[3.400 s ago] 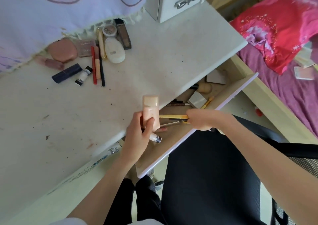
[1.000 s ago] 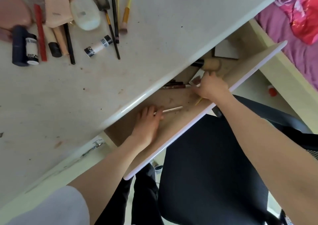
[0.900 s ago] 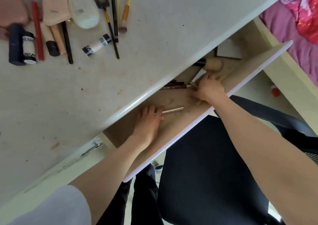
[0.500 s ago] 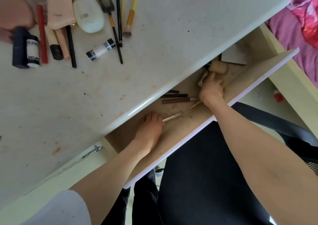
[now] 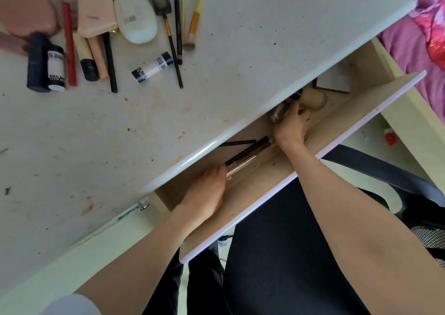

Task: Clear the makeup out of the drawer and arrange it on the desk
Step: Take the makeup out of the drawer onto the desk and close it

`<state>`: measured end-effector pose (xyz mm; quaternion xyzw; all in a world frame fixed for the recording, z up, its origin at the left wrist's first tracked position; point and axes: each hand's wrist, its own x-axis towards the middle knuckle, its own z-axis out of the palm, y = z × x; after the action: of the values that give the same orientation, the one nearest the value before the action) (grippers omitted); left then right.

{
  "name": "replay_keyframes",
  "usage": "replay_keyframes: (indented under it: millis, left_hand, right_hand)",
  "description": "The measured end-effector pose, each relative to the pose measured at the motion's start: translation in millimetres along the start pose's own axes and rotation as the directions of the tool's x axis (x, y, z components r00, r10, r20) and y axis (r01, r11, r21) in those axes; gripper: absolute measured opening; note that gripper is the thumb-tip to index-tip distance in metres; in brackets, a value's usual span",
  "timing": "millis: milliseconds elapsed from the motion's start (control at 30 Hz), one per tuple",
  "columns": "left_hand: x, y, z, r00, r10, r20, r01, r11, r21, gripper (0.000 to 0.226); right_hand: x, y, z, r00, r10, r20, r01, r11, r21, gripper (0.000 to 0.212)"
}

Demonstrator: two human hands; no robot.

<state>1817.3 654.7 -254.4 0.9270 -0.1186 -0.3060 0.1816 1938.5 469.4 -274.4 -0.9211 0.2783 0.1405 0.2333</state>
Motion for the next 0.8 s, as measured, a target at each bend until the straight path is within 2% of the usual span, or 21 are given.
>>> replay_keyframes:
  millis: [167, 333, 500, 700, 800]
  left_hand:
    - [-9.2, 1.7, -6.9, 0.999, 0.032, -0.021, -0.033, 0.998, -0.056, 0.03]
    - [-16.4, 0.9, -10.2, 0.996, 0.054, -0.07, -0.06, 0.993, -0.101, 0.027]
    - [-23.6, 2.4, -17.0, 0.988, 0.092, -0.123, -0.113, 0.979, -0.172, 0.025]
    - [-33.2, 10.1, -34.6, 0.972, 0.136, -0.193, -0.171, 0.968, -0.182, 0.029]
    - [-39.6, 12.3, -46.7, 0.958, 0.158, -0.24, -0.206, 0.96, -0.191, 0.03]
  right_hand:
    - [-1.2, 2.1, -1.4, 0.997, -0.003, -0.073, -0.001, 0.999, -0.049, 0.058]
    - [2.4, 3.5, -2.5, 0.994, 0.077, -0.077, -0.077, 0.997, -0.004, 0.065]
    - [-2.0, 1.5, -5.8, 0.993, 0.116, -0.029, -0.114, 0.991, 0.072, 0.06]
    - [-13.7, -1.2, -23.4, 0.992, 0.105, 0.067, -0.121, 0.937, 0.327, 0.05]
    - [-28.5, -0.6, -31.0, 0.968, 0.22, 0.121, -0.251, 0.818, 0.518, 0.046]
